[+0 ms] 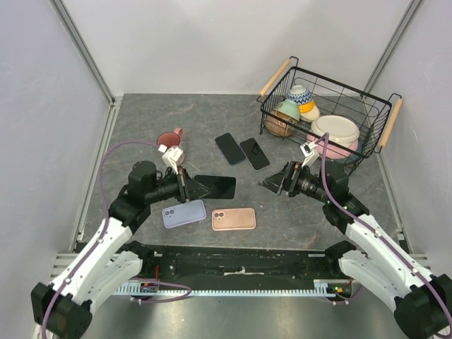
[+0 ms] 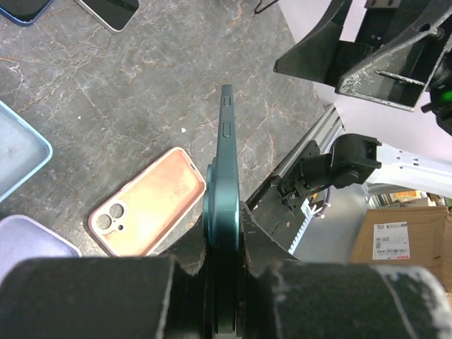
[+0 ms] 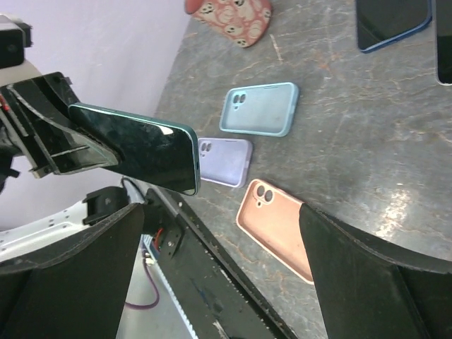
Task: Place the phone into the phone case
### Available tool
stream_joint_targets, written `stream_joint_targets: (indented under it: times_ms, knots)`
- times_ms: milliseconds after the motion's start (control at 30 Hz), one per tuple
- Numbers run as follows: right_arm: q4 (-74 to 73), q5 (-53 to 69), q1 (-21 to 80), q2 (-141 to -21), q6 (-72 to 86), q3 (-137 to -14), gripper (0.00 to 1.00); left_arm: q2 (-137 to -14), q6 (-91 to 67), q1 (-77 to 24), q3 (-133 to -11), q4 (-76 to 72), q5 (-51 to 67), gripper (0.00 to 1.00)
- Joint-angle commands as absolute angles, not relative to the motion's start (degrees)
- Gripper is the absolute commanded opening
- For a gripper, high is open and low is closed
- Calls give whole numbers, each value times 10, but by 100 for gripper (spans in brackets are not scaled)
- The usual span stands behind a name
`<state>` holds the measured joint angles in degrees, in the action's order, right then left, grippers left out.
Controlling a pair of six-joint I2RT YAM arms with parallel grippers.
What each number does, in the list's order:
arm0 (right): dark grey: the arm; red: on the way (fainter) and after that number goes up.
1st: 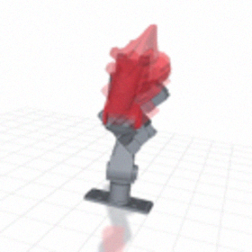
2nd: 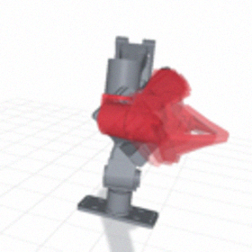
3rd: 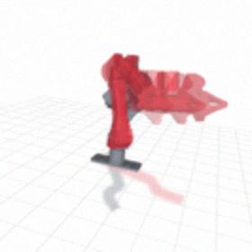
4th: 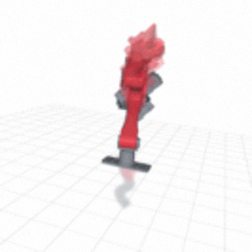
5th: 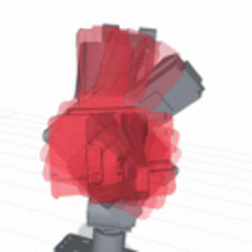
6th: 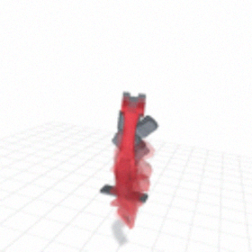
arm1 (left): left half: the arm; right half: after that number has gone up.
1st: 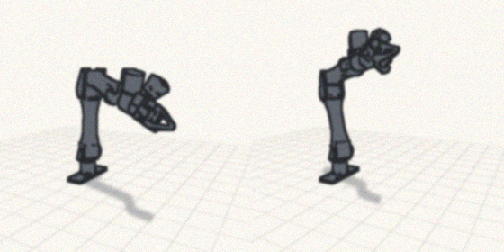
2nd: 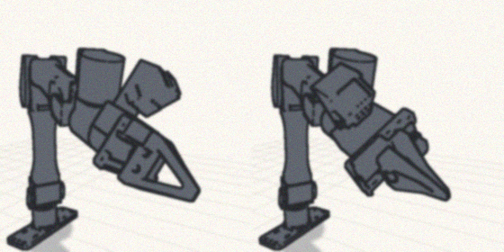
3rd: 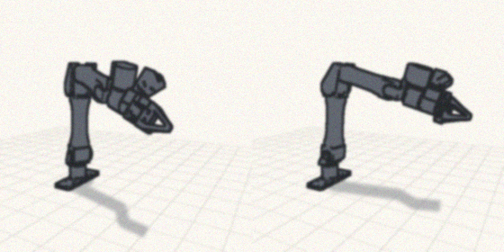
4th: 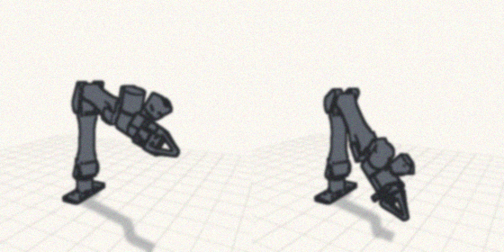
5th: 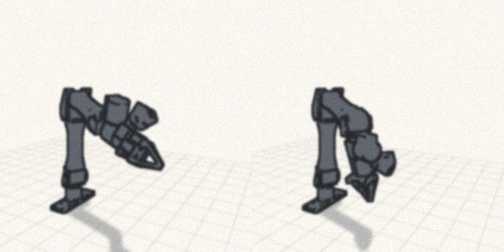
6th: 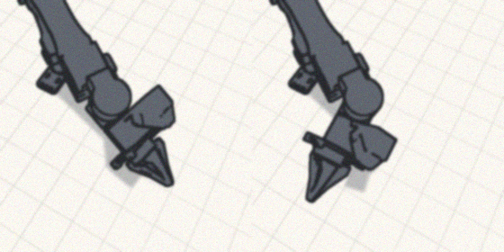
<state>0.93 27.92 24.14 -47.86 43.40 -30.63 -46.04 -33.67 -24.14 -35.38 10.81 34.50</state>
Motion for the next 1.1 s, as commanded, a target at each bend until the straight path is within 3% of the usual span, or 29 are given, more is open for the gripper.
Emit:
stream_joint_targets:
  times_ms: [0, 433, 833, 867, 933, 967, 1067]
  knots:
    - [75, 337, 243, -443, 471, -286, 98, -380, -356, -243, -329, 100, 367, 2]
    - [272, 352, 316, -484, 555, -236, 94, -323, -459, -243, -259, -92, 440, 2]
    - [421, 330, 409, -597, 576, -240, 74, -327, -490, -243, -221, -170, 467, 2]
    - [444, 331, 411, -611, 579, -240, 67, -329, -490, -243, -220, -173, 467, 2]
    - [467, 337, 413, -623, 588, -241, 61, -330, -496, -243, -216, -184, 465, 2]
    - [489, 340, 413, -634, 592, -241, 49, -329, -496, -243, -214, -187, 464, 2]
    - [520, 343, 413, -643, 602, -241, 37, -334, -496, -243, -204, -194, 461, 2]
